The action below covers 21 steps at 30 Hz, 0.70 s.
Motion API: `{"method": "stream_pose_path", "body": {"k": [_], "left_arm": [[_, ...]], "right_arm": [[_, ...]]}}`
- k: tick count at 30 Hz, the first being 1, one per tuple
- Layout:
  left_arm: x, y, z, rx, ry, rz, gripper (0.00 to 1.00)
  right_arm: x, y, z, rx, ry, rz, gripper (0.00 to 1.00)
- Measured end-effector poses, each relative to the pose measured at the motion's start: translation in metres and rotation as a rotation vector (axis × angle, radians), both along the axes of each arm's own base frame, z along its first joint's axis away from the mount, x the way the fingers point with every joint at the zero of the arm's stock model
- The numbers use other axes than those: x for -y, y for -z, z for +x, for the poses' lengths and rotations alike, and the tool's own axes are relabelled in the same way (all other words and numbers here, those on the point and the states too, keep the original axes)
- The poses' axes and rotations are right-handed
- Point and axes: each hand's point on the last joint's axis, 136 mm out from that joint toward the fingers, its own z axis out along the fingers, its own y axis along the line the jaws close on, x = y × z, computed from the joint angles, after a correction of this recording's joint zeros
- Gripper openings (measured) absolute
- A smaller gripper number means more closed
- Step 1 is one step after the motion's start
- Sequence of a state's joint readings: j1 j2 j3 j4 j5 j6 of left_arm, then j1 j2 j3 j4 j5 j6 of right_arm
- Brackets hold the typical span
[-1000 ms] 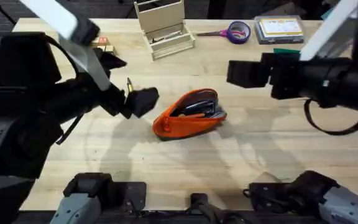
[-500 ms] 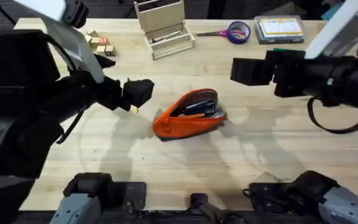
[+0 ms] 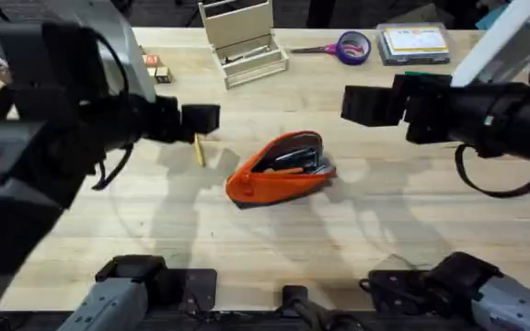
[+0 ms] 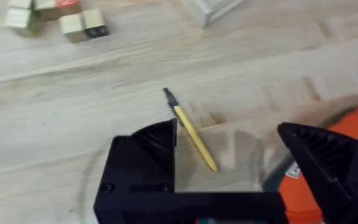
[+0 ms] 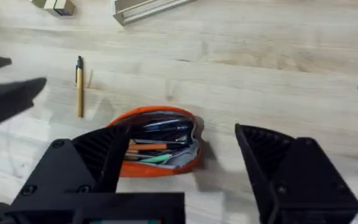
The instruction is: Unzip the bag, pick up the pens from the table one at a time and place them inside, then zip the bag closed.
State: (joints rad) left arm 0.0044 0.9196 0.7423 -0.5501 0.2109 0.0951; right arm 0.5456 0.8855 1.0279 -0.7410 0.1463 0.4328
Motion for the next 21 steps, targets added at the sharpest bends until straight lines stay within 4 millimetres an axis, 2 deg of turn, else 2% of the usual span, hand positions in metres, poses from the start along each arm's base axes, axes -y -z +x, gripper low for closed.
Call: {"method": "stream_pose_path", "body": {"k": [6,21], "left_arm": [[-0.017,0.010,0.012,-0.095,-0.127,0.016,0.993],[-0.032,0.061,0.026,-0.305,-0.306,-0.016,0.993]], "right_arm": [[0.000,0.000,0.000,0.000,0.000,0.000,0.998],[0.000,0.000,0.000,0.000,0.000,0.000,0.998]]}}
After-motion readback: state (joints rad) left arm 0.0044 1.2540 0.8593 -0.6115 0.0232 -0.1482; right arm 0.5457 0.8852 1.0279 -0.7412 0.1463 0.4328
